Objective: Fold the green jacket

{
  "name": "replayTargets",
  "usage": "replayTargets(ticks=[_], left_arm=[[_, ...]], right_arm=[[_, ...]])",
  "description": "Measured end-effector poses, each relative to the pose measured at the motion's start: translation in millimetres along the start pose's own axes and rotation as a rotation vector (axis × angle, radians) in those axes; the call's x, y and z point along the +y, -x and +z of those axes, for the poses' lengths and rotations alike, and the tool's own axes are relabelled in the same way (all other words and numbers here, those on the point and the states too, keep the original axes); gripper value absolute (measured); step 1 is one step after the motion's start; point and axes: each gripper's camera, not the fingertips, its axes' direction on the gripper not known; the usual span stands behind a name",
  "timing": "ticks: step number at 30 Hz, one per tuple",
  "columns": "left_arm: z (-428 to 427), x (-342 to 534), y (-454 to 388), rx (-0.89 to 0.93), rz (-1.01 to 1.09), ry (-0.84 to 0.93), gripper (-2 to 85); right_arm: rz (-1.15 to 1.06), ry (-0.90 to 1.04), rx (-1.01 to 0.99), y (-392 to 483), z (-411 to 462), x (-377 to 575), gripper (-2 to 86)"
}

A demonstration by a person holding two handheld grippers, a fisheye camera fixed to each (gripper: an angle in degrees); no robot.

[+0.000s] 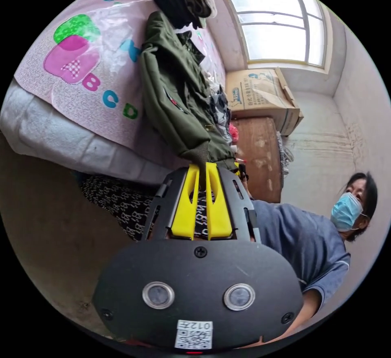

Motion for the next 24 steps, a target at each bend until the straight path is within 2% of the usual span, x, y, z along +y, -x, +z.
replayTargets(ticks=[7,12,18,24], left_arm=[[-30,26,-35,0.162,-0.037,-0.138,1.7],[-32,13,-57,0.222,-0.019,-0.203,2.0],[-17,-81,-75,0.33,0.033,-0.286,2.3],[9,-219,-89,0.292,0.022,-0.318,2.6]], right_arm=[[-0.021,-0.067,-0.116,41,-41,26,1.2],[-0.03,-0.112,-0.146,55,-50,14,1.2],[-0.082,-0.204,-0.239,63,-38,-69,1.1],[-0.109,-0.277,-0.203,74,-3,-205,1.1]])
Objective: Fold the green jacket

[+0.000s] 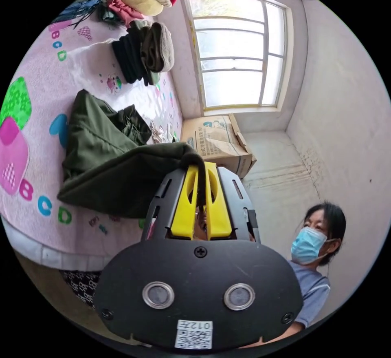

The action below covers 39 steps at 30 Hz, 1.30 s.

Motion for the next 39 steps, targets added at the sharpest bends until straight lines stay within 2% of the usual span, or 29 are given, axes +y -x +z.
replayTargets(ticks=[7,12,14,16,17,20,23,25,27,28,29,31,33,34,36,39], left_arm=[[93,-132,73,-0.138,-0.207,-0.006,2.7],[161,-175,141,-0.208,-0.353,0.013,2.8],[180,-180,155,-0.181,-0.354,-0.018,2.7],[198,-180,163,-0.014,-0.35,-0.088,2.5],[199,-179,160,0.01,-0.329,-0.12,2.4],[199,-172,115,-0.033,-0.11,-0.239,1.5],[240,-152,50,-0.33,0.161,-0.108,0.9],[322,-116,11,-0.564,0.384,0.123,0.7],[392,-82,-2,-0.697,0.534,0.308,0.6],[436,-61,-5,-0.837,0.645,0.395,0.5],[456,-51,-4,-0.926,0.702,0.423,0.4],[518,-30,12,-1.237,0.861,0.414,0.1],[553,-33,34,-1.356,0.886,0.449,0.0],[571,-41,53,-1.417,0.848,0.509,0.0],[593,-52,77,-1.392,0.774,0.619,0.0],[616,-58,87,-1.336,0.714,0.639,0.2]], right_arm=[[0.145,-0.036,0.195,-97,94,-143,1.4],[0.223,-0.072,0.399,-170,147,-187,2.5],[0.254,-0.085,0.397,-191,161,-192,3.5],[0.238,-0.085,0.303,-201,178,-195,6.3],[0.225,-0.084,0.28,-199,181,-194,6.2],[0.067,-0.133,0.239,-158,192,-181,4.5],[-0.234,-0.053,0.516,-90,236,-140,1.7],[-0.442,0.144,0.719,-67,316,-88,0.6],[-0.612,0.318,0.824,-68,383,-45,0.3],[-0.728,0.426,0.93,-77,427,-20,0.2],[-0.776,0.465,1.003,-85,447,-11,0.1],[-0.923,0.509,1.232,-119,508,5,0.0],[-0.917,0.609,1.322,-153,542,-3,0.0],[-0.842,0.698,1.327,-176,560,-14,0.0],[-0.781,0.721,1.268,-190,573,-26,0.1],[-0.702,0.72,1.152,-199,579,-36,0.2]])
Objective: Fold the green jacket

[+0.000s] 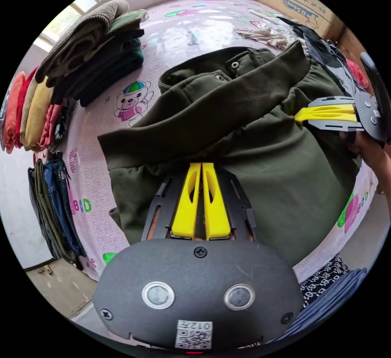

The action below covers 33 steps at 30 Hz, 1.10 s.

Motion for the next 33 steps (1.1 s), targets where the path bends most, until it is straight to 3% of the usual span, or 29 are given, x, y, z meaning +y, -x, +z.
replayTargets(ticks=[8,12,16,18,21,27,33], left_arm=[[7,-16,-48,-0.096,0.079,-0.056,0.4],[-26,-5,-29,-0.001,-0.08,-0.117,0.3],[-49,23,-7,-0.053,-0.183,-0.195,0.2],[-30,23,1,-0.093,-0.194,-0.131,0.1],[3,20,21,-0.014,-0.244,-0.094,-0.1],[13,24,43,0.081,-0.227,-0.084,-0.1],[-58,92,54,0.064,-0.305,-0.226,-0.2]], right_arm=[[-0.03,-0.04,0.046,31,22,-13,0.6],[0.037,-0.173,0.044,22,-29,-8,0.6],[0.208,-0.225,0.257,-15,-42,12,0.5],[0.248,-0.164,0.225,-34,-20,9,0.4],[0.257,-0.042,0.228,-50,25,-2,0.1],[0.367,-0.085,0.044,-75,28,2,0.0],[0.325,-0.243,0.097,-16,-34,65,0.3]])
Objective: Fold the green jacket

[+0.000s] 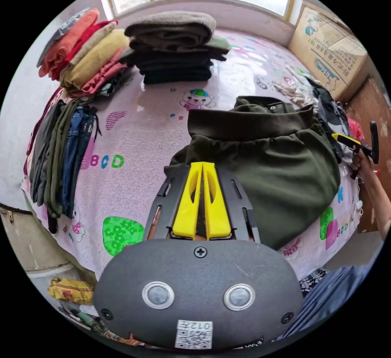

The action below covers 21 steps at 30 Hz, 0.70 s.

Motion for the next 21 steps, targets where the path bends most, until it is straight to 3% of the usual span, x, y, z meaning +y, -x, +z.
replayTargets(ticks=[3,7,13,18,21], left_arm=[[-22,41,-8,0.032,0.034,0.002,-0.2],[2,84,1,-0.066,0.037,0.091,-0.2],[0,96,38,0.0,0.037,0.105,-0.1],[-50,134,100,0.038,-0.244,0.058,-0.1],[-52,178,141,0.248,-0.407,0.119,-0.1]], right_arm=[[-0.047,0.014,0.021,30,-2,42,0.3],[-0.086,0.175,0.189,42,57,68,0.0],[-0.031,0.283,0.161,44,92,59,-0.1],[-0.043,0.1,0.189,80,53,75,-0.1],[-0.211,0.017,0.073,148,38,86,-0.1]])
